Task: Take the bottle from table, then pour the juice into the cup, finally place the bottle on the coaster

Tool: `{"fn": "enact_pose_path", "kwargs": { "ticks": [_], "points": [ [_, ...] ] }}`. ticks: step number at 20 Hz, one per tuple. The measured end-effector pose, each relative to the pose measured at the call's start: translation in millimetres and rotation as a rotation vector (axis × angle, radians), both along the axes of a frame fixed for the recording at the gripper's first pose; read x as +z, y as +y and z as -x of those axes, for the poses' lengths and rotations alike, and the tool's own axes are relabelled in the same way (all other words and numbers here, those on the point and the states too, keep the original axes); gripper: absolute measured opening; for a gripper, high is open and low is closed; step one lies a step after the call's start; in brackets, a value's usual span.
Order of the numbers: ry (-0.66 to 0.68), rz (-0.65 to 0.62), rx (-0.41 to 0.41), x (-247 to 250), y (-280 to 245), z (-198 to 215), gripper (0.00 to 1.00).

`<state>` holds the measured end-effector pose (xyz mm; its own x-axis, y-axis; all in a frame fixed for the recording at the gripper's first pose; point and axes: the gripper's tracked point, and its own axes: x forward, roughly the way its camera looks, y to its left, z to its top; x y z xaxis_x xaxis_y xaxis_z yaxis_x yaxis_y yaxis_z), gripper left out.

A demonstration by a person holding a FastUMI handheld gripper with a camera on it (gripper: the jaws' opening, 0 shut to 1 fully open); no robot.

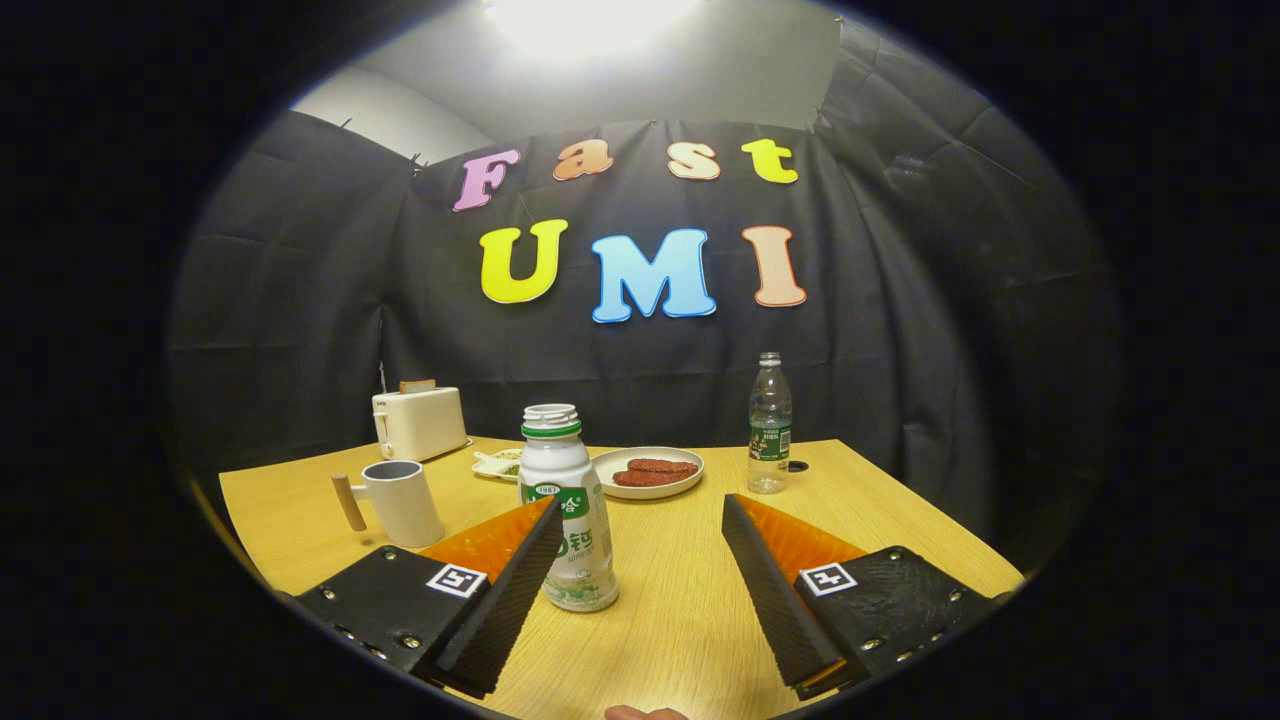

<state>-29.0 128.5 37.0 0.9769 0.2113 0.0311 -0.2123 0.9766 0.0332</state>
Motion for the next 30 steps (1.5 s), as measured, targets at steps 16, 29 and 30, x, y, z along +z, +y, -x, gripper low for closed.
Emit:
{"fn": "enact_pose_path", "kwargs": {
  "ticks": [16,29,30],
  "points": [
    [0.031,0.019,0.001,-24,68,-41,0.98],
    [0.072,0.048,-0.171,-43,72,-79,0.82],
    [0.068,0.042,-0.18,-42,71,-79,0.8]
  ]
}}
